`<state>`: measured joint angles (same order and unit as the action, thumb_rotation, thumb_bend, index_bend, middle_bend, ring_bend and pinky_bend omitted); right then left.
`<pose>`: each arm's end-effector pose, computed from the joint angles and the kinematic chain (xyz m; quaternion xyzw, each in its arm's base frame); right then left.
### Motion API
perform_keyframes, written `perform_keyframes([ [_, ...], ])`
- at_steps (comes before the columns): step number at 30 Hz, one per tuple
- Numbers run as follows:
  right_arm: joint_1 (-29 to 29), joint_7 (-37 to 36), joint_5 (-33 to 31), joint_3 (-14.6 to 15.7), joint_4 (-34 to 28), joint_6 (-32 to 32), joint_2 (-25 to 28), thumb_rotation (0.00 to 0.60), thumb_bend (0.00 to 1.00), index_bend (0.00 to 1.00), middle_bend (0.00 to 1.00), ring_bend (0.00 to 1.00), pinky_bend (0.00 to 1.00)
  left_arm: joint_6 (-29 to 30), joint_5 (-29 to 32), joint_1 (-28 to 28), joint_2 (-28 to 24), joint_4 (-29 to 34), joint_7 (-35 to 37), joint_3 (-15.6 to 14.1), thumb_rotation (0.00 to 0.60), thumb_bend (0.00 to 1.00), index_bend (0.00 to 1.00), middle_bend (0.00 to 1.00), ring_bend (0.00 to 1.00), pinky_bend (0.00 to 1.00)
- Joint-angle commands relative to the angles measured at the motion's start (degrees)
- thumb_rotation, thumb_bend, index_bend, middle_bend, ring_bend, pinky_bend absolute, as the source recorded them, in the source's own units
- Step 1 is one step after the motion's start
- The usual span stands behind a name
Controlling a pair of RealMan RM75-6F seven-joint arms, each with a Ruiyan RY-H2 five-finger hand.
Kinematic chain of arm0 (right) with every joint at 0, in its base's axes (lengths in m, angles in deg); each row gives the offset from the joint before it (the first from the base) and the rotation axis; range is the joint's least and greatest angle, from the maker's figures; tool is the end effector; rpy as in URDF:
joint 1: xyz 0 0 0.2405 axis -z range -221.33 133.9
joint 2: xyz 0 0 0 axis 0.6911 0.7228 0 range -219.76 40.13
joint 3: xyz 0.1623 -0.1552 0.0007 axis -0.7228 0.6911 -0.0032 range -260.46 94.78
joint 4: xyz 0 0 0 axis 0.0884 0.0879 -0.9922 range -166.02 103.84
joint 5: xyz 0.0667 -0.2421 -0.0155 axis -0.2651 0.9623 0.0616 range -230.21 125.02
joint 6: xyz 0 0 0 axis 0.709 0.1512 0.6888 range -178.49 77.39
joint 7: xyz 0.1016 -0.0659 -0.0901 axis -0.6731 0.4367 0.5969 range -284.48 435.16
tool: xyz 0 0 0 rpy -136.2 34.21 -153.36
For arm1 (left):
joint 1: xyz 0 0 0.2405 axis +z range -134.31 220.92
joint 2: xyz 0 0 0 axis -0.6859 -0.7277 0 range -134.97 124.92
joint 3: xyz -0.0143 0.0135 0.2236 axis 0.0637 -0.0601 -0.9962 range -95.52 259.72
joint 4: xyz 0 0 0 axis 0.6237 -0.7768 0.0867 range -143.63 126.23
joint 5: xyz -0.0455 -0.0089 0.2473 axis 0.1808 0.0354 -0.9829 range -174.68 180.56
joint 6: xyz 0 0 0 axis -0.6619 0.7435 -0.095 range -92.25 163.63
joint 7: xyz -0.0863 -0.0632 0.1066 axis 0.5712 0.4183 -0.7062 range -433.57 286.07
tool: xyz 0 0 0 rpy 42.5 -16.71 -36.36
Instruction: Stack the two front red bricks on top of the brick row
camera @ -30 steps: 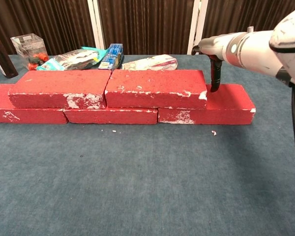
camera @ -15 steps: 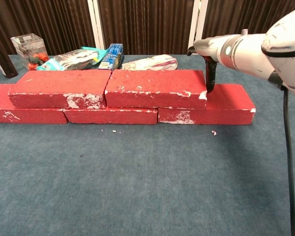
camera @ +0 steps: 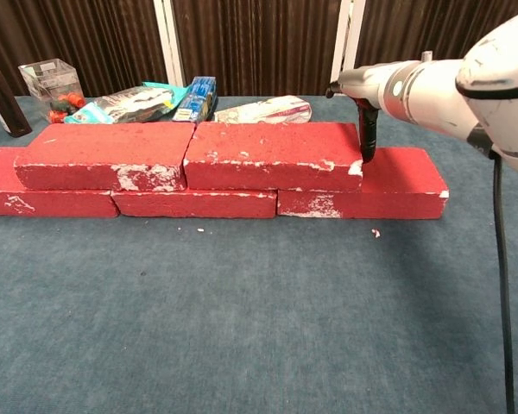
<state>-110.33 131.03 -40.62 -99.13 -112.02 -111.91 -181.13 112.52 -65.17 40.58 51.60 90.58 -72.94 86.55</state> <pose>-0.0563 -0.4083 -0.0484 0.7093 -0.3797 0.2144 0.5539 -0.3400 0.1750 0.1348 -0.5003 -0.4999 -0.2992 0.6405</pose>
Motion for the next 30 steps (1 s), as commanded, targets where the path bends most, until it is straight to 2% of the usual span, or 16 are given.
perform_keyframes([
  [1, -0.02, -0.12, 0.04, -0.16, 0.09, 0.07, -0.15, 0.6, 0.0, 0.14, 0.1, 0.0, 0.0, 0.0, 0.09, 0.02, -0.01, -0.01, 0.02, 0.04, 0.6, 0.23, 0.0, 0.0, 0.0, 0.03],
  [14, 0.08, 0.38, 0.11, -0.52, -1.15, -0.76, 0.52, 0.6, 0.0, 0.14, 0.1, 0.0, 0.0, -0.06, 0.06, 0.07, -0.1, -0.09, 0.2, 0.03, 0.6, 0.23, 0.0, 0.0, 0.0, 0.03],
  [17, 0.43, 0.79, -0.23, -0.37, -2.82, -1.13, 1.72, 0.6, 0.0, 0.14, 0.1, 0.0, 0.0, -0.12, 0.2, 0.04, -0.08, -0.07, 0.13, 0.08, 0.6, 0.23, 0.0, 0.0, 0.0, 0.03],
  [21, 1.98, -0.38, 0.92, -0.75, -8.8, -2.57, 5.91, 0.6, 0.0, 0.14, 0.09, 0.0, 0.0, -0.39, 0.31, -0.1, -0.04, -0.15, -0.09, 0.06, 0.6, 0.23, 0.0, 0.0, 0.0, 0.03],
  [23, 4.17, -3.55, 4.93, -1.24, -14.74, -4.27, 9.82, 0.6, 0.0, 0.14, 0.09, 0.0, 0.0, -0.81, 0.41, -0.47, 0.28, -0.45, -0.56, 0.12, 0.6, 0.23, 0.0, 0.0, 0.0, 0.03],
  [26, 10.17, -11.42, 17.42, -0.15, -24.62, -9.8, 15.3, 0.6, 0.0, 0.14, 0.09, 0.0, 0.0, -0.85, 0.15, -0.48, 0.15, -0.31, -0.53, 0.01, 0.6, 0.23, 0.0, 0.0, 0.0, 0.03],
  [29, 18.42, -19.13, 32.23, 5.27, -33.8, -16.29, 19.75, 0.6, 0.0, 0.13, 0.09, 0.0, 0.0, -1.06, 0.19, -0.7, 0.43, -0.21, -1.18, -0.05, 0.6, 0.23, 0.0, 0.0, 0.0, 0.03],
  [30, 22.03, -21.99, 38.72, 8.74, -36.28, -18.61, 21.13, 0.6, 0.0, 0.13, 0.09, 0.0, 0.0, -1.01, 0.14, -0.76, 0.57, -0.14, -1.5, -0.08, 0.6, 0.23, 0.0, 0.0, 0.0, 0.03],
])
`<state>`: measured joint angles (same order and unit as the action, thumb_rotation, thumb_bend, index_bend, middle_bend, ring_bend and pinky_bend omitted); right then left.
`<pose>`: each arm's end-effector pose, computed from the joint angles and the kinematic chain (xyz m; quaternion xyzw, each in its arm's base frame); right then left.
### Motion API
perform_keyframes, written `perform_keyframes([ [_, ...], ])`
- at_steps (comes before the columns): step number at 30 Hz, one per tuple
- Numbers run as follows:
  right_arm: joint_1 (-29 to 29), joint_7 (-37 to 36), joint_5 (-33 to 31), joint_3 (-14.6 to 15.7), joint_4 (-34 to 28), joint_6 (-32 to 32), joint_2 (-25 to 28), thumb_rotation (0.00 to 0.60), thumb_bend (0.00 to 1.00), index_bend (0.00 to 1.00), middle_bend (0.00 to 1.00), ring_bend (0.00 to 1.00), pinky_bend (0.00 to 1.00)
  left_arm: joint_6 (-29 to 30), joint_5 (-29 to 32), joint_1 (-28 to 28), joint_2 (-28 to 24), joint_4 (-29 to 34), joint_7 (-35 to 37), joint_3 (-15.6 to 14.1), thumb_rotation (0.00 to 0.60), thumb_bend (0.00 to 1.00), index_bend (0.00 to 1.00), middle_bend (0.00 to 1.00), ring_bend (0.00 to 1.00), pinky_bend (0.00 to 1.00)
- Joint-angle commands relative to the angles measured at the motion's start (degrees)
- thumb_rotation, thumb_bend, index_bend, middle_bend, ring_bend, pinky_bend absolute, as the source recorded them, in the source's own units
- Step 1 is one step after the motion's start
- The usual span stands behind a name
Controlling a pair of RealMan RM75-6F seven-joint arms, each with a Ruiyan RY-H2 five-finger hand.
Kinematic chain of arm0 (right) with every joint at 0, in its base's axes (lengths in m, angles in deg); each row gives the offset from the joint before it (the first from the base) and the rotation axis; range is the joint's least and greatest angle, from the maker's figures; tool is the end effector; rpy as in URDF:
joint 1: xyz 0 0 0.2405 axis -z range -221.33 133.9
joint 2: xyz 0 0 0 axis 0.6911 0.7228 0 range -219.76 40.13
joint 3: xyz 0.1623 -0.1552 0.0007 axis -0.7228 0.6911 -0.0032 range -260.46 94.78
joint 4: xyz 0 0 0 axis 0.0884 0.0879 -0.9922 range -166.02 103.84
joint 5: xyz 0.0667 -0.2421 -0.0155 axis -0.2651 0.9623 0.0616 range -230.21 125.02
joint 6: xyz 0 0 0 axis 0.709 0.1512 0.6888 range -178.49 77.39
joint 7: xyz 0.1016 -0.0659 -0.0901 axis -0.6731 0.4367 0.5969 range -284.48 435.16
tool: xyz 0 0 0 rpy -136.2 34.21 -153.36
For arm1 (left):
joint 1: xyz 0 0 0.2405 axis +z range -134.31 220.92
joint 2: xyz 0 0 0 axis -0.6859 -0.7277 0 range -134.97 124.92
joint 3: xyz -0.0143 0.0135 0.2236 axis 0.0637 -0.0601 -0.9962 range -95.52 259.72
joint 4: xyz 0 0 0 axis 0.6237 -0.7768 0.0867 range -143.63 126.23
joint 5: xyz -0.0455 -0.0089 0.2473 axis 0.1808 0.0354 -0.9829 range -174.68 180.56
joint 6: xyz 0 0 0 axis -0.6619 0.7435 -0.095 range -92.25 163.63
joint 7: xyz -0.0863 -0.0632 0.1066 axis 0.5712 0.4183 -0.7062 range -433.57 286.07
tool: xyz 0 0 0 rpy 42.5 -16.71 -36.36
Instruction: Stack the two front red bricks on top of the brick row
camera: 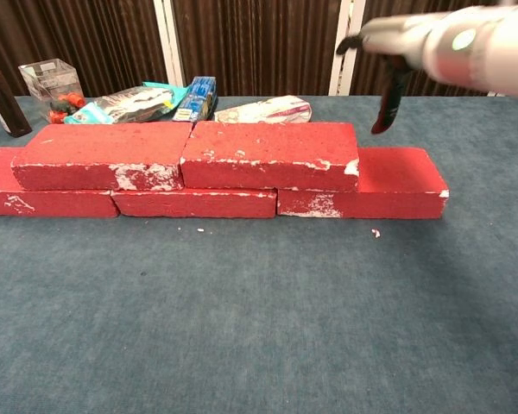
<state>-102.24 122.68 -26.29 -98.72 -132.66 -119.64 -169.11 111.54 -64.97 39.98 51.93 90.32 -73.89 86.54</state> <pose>-0.0489 -0.3651 0.0038 0.6983 -0.3630 0.3063 0.5355 -0.3400 0.1781 0.1313 -0.5080 -0.4998 -0.2925 0.6377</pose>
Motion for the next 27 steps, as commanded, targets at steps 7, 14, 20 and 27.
perform_keyframes([
  [7, 34.16, -34.97, 58.77, 28.15, -4.27, -25.38, 8.5, 0.6, 0.0, 0.13, 0.08, 0.0, 0.0, 0.96, -1.96, -0.24, 1.15, -0.07, -0.65, -0.27, 0.6, 0.23, 0.0, 0.0, 0.0, 0.03],
  [14, 42.77, -45.52, 60.86, 27.38, 10.89, -31.64, 6.55, 0.6, 0.0, 0.13, 0.08, 0.0, 0.0, 3.92, -7.67, -0.14, 2.47, -2.65, 2.73, -0.36, 0.6, 0.23, 0.0, 0.0, 0.0, 0.03],
  [20, 45.88, -44.92, 56.04, 25.36, 10.69, -28.6, 9.04, 0.6, 0.0, 0.13, 0.08, 0.0, 0.0, 7.46, -12.49, 0.29, 4.11, -5.99, 5.05, -0.64, 0.6, 0.23, 0.0, 0.0, 0.0, 0.02],
  [27, 46.91, -42.57, 51.16, 22.69, 7.67, -22.95, 11.12, 0.6, 0.0, 0.13, 0.08, 0.0, 0.0, 11.5, -16.7, 0.4, 6.73, -9.2, 4.23, -0.62, 0.6, 0.23, 0.0, 0.0, 0.0, 0.02],
])
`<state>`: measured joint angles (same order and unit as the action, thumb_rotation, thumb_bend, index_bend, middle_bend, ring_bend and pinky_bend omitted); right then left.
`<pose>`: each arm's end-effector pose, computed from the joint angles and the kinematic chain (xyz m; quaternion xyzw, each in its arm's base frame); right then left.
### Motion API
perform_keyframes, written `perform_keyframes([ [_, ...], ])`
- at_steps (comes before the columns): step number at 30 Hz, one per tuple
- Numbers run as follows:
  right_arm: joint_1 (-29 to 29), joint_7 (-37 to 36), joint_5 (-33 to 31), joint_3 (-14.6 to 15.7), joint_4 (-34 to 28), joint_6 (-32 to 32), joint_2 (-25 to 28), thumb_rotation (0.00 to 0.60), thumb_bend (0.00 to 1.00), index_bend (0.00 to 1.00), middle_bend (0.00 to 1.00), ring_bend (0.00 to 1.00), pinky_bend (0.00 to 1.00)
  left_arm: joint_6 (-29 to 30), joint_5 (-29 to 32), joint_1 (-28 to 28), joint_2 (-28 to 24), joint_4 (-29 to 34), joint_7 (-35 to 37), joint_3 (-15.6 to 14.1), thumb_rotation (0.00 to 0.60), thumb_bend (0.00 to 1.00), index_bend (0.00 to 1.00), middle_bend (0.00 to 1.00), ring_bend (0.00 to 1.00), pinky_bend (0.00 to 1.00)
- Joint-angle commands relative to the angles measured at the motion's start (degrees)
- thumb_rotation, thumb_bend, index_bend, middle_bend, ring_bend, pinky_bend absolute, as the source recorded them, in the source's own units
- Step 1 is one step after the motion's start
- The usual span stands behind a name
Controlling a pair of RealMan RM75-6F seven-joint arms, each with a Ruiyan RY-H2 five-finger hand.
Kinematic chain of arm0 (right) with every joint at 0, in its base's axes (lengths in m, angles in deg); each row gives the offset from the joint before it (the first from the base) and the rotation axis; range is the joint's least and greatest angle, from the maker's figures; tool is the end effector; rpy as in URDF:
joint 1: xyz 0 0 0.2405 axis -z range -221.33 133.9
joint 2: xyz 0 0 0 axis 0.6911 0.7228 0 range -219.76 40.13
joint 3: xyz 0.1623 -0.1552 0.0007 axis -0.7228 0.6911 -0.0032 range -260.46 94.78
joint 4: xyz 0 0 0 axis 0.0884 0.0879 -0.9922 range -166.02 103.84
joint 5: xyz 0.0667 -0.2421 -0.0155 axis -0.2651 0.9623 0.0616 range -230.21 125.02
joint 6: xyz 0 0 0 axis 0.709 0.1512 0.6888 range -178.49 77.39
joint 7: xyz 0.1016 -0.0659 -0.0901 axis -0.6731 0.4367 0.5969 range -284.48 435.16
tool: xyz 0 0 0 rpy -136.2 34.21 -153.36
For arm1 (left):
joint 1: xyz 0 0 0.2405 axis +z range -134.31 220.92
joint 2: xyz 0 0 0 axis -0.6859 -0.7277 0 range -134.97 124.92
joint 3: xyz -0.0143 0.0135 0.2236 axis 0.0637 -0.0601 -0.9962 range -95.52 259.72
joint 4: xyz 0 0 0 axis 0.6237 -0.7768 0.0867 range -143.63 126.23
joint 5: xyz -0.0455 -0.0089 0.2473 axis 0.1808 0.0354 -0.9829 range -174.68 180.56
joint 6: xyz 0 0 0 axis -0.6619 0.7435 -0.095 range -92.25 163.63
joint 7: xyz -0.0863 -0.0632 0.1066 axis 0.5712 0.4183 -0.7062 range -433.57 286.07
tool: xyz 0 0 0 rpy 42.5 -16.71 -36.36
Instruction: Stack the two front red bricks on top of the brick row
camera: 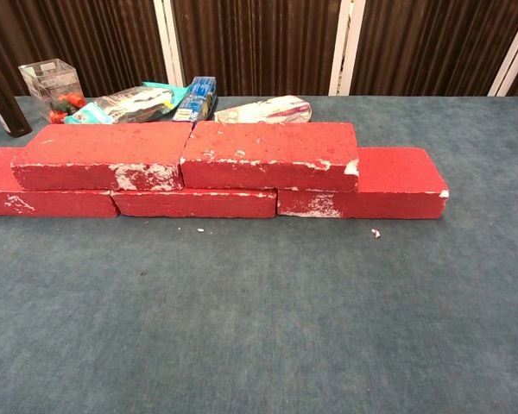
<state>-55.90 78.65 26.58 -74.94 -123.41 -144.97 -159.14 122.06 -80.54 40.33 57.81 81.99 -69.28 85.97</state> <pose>-0.2877 -0.1781 0.0841 0.5893 -0.3872 0.3953 0.5887 -0.3175 0.1838 0.1263 -0.5590 -0.4009 -0.3945 0.6092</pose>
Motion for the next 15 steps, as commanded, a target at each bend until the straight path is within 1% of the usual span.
perform_keyframes([
  [1, 0.68, 1.92, -2.21, -1.49, -2.21, 3.13, 1.44, 0.6, 0.0, 0.12, 0.08, 0.0, 0.0, 1.52, -1.6, 0.07, 1.24, -1.27, -0.67, -0.04, 0.6, 0.23, 0.0, 0.0, 0.0, 0.02],
  [5, 1.24, 2.51, -1.85, -2.44, -3.31, 4.15, 1.85, 0.6, 0.0, 0.12, 0.08, 0.0, 0.0, 2.89, -2.66, 0.18, 2.17, -2.4, -2.09, -0.03, 0.6, 0.23, 0.0, 0.0, 0.0, 0.02],
  [8, 1.8, 2.58, -0.32, -2.92, -3.24, 4.02, 1.71, 0.6, 0.0, 0.12, 0.08, 0.0, 0.0, 3.19, -3.13, 0.18, 2.5, -3.11, -4.05, -0.26, 0.6, 0.23, 0.0, 0.0, 0.0, 0.02],
  [11, 2.32, 2.6, 1.76, -3.15, -2.75, 3.77, 1.21, 0.6, 0.0, 0.12, 0.08, 0.0, 0.0, 2.4, -2.87, 0.11, 2.5, -2.03, -2.8, -0.53, 0.6, 0.23, 0.0, 0.0, 0.0, 0.02],
  [15, 2.63, 2.35, 2.69, -3.18, -2.69, 3.89, 1.15, 0.6, 0.0, 0.12, 0.08, 0.0, 0.0, 1.57, -2.94, -0.15, 2.17, -1.88, -3.03, -0.84, 0.6, 0.23, 0.0, 0.0, 0.0, 0.02],
])
